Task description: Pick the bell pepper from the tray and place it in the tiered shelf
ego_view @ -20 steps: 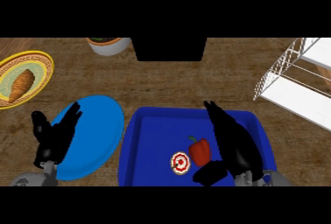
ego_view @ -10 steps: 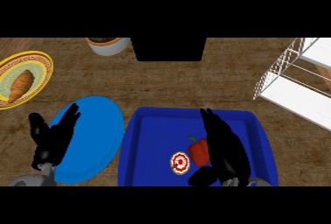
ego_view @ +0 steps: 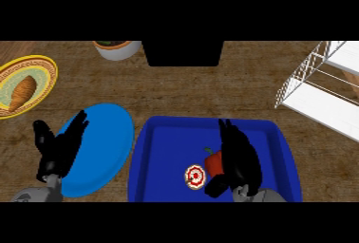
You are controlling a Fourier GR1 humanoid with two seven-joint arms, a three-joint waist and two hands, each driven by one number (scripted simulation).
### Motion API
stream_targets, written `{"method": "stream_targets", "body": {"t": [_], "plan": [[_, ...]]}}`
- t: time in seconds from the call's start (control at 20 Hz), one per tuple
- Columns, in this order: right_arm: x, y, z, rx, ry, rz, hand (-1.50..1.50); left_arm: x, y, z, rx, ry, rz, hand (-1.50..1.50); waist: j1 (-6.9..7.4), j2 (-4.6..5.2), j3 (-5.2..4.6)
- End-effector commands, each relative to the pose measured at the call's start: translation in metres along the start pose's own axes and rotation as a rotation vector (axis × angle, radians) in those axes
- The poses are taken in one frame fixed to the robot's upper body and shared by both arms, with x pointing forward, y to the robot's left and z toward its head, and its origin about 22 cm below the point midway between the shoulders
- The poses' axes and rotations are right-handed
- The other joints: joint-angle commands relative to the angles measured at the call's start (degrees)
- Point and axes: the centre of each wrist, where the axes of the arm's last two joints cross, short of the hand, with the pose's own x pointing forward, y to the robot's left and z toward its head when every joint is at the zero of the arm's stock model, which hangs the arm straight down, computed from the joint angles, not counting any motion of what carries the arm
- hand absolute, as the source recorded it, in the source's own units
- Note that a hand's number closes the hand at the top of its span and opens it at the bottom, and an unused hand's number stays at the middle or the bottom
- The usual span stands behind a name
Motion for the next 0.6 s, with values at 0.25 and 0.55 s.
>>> {"method": "stream_targets", "body": {"t": [0.25,0.55], "plan": [[-0.004,0.02,-0.022,-0.045,0.062,0.035,-1.5,-0.005,0.004,0.003,-0.013,0.033,-0.001,0.0,0.0,0.2,-0.37],[-0.011,0.027,-0.035,-0.048,0.022,-0.002,-1.5,0.007,0.002,-0.002,-0.021,0.062,0.016,0.0,0.02,0.21,-0.36]]}}
